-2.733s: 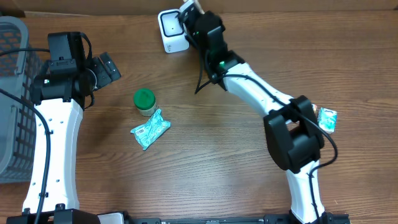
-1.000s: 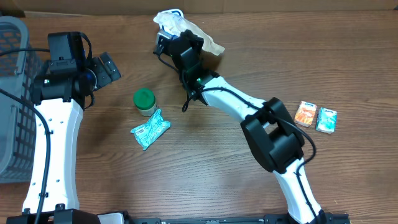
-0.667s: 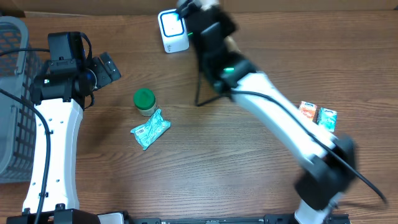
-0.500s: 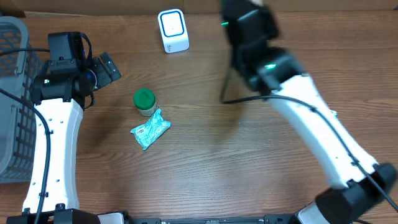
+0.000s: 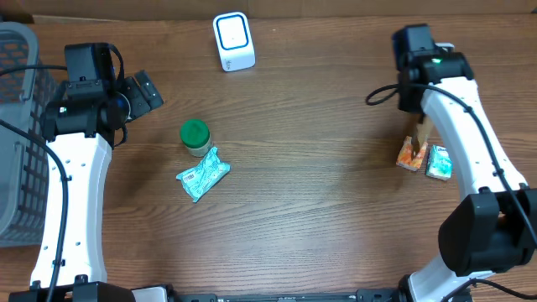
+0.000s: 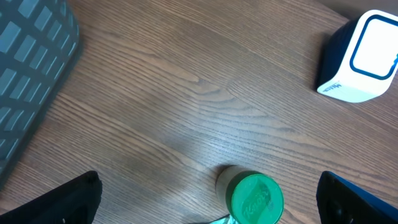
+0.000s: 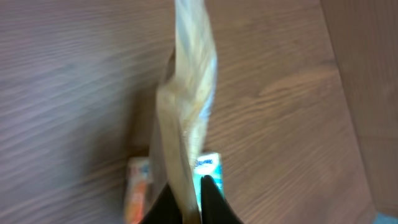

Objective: Scan the item barcode
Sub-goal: 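Carry the bean bag right and release it near the packs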

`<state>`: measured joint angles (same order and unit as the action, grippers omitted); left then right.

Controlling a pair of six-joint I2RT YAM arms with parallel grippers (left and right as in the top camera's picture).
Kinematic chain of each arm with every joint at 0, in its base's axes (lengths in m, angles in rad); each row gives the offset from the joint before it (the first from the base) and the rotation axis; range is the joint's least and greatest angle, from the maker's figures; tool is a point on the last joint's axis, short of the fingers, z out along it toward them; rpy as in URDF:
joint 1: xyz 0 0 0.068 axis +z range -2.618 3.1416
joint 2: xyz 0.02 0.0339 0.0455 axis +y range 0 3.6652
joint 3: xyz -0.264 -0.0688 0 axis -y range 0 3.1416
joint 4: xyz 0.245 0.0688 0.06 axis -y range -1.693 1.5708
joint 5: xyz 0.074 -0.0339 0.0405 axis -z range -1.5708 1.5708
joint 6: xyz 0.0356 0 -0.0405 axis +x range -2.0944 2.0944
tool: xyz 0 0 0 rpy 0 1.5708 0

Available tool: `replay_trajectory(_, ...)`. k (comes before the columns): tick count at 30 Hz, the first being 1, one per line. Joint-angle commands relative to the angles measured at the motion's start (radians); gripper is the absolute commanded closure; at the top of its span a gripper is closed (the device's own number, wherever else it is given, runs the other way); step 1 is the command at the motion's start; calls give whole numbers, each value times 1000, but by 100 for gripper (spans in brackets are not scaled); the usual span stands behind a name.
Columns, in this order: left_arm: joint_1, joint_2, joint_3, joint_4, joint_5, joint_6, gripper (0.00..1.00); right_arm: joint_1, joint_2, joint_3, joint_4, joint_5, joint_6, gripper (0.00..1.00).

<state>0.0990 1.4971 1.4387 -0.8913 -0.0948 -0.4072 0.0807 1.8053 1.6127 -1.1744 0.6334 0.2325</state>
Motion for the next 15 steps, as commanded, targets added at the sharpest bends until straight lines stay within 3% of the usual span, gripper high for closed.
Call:
replay_trajectory(1,3,8,-1,3,-13,26,1,-37,-13,-10,2,-2,24,89)
replay_trajectory(6,3,8,-1,3,-13,26,1,-69,-13,-10,-8,11,-8,85)
replay_trajectory(10,3,8,-1,3,-13,26,0,-79,-13,-10,-52,10,7,73)
replay_trajectory(11,3,8,-1,3,-13,26,0,-79,-13,-10,-53,1,7,67)
replay_trajectory(15,3,8,-1,3,-13,26,0,-79,-13,-8,-39,-63,6,29)
